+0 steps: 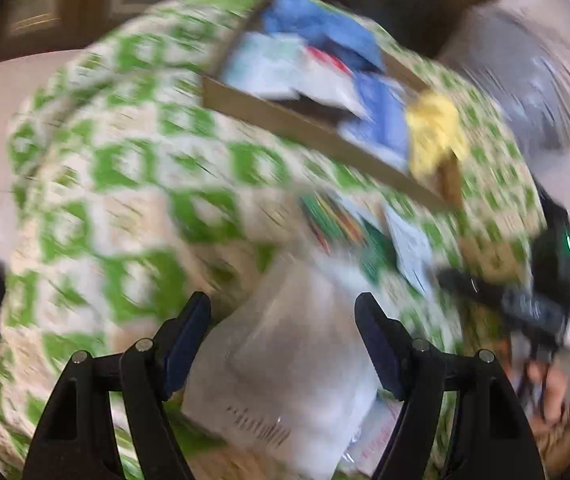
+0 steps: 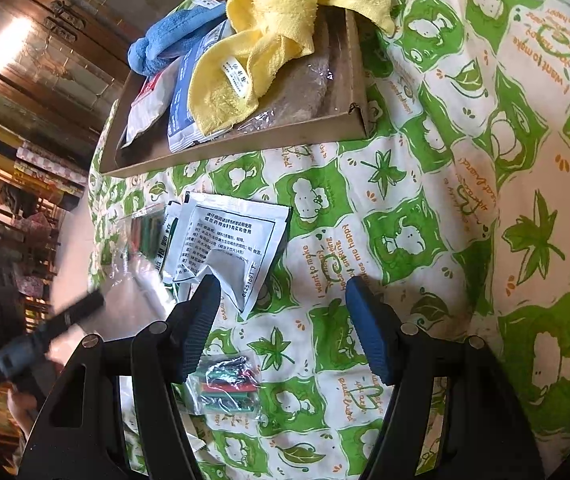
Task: Organize soft objects
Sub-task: 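Move the left tool to the clear pad bag while the right tool approaches the white sachet, then grasp the clear pad bag with the left tool while the right tool grasps the white sachet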
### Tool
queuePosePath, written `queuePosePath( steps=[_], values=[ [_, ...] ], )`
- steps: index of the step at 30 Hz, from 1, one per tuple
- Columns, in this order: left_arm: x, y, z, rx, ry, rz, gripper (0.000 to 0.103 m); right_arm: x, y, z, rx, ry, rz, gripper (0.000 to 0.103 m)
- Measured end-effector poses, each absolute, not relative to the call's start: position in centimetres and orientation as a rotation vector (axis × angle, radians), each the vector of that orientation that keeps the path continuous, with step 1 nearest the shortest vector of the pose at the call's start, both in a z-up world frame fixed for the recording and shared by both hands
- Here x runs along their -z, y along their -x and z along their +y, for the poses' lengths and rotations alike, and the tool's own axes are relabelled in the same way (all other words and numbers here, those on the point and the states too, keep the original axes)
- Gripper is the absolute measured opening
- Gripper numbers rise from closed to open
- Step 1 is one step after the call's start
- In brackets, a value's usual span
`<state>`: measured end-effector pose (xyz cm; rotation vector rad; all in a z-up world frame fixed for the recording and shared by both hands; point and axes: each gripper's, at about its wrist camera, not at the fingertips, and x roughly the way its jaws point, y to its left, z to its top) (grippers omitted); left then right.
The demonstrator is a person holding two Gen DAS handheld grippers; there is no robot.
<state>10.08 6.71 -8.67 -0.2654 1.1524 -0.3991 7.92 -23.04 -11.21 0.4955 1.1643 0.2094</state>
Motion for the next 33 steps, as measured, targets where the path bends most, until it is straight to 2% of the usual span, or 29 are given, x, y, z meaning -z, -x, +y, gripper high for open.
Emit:
queuePosePath(
  steps=[7,15,17,20,23,27,33],
  values=[
    [9.2,-8.4,3.0,0.443,0.069,1.203,0.075,11.4,-8.1,-23.1,-0.211,-0.497,1.166,0.066],
    [9.8,-9.8,2.6,0.452,0.156,1.209,0.075,11.7,-9.7,-22.4,-0.222,-0.541,1.161,0.066],
    [9.9,-10.0,2.3,0.443,0.146,1.208,0.075,11.7,-10.4,-22.3,-0.221,-0.57,1.164,0.072],
    [9.4,-9.5,0.5,0.42,0.027,1.182,0.075,11.5,-11.3,-21.8,-0.229,-0.599,1.155,0.073],
    [8.6,-8.5,-1.9,0.444,-0.093,1.121,0.075,11.3,-12.0,-20.8,-0.242,-0.595,1.161,0.083],
    [8.4,-7.8,-4.1,0.468,-0.194,1.089,0.075,11.2,-12.5,-19.5,-0.253,-0.585,1.178,0.083],
    [9.0,-8.4,-4.8,0.474,-0.185,1.115,0.076,11.5,-13.4,-17.6,-0.239,-0.534,1.203,0.083]
  ],
)
